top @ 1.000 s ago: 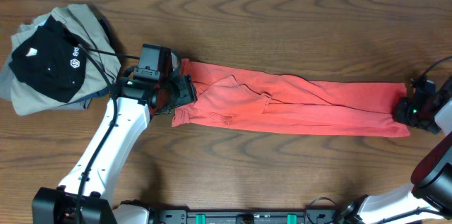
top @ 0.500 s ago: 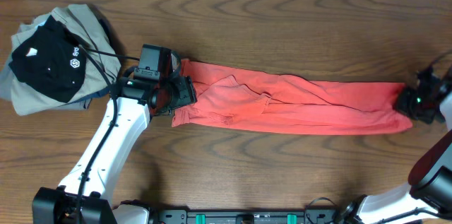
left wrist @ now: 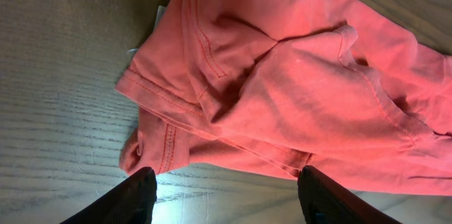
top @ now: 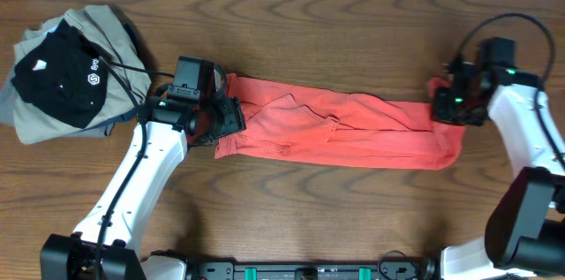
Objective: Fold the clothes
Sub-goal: 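Fold the strip's right end leftward over the middle with the right gripper, then fold the strip's left end rightward over the stack with the left gripper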
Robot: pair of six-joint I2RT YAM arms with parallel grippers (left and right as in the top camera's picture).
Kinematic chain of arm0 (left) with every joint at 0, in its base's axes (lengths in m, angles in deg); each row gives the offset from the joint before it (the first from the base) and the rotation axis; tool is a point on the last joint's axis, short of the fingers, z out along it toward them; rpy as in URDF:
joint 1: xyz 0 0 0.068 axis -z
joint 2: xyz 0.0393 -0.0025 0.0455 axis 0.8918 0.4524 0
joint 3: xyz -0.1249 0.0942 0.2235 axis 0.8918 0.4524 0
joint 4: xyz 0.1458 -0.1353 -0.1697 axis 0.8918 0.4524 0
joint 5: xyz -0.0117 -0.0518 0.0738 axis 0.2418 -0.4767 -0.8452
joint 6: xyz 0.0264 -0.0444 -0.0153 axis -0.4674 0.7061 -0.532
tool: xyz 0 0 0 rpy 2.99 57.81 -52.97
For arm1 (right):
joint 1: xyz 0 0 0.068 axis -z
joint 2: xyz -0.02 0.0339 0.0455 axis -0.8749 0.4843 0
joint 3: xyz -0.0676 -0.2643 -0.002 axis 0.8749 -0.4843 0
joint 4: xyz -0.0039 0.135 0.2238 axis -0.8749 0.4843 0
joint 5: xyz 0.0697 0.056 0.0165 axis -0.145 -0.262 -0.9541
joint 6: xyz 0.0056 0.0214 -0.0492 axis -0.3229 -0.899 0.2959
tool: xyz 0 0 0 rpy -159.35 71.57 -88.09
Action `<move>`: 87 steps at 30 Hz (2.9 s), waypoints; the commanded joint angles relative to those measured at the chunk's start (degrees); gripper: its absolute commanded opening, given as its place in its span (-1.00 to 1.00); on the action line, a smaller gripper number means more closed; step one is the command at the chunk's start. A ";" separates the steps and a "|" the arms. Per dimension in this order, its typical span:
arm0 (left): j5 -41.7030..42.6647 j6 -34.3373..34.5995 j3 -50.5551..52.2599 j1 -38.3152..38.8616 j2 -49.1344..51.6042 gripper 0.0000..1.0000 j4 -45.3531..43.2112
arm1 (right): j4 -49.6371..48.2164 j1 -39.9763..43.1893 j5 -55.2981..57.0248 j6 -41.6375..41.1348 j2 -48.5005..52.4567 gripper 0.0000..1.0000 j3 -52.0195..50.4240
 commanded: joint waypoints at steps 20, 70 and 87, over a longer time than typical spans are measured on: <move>-0.55 -0.90 -0.44 -0.20 0.11 0.32 1.46 | 0.13 -20.41 0.13 -17.40 0.28 -0.98 0.46; -1.53 -18.95 -0.44 -5.60 18.88 0.72 -12.94 | 11.96 -10.01 12.15 -20.09 -3.19 -0.45 1.49; 13.84 -18.99 -0.44 -5.42 26.34 -0.38 -11.76 | 11.37 -10.01 12.20 -20.06 -3.19 -0.43 1.49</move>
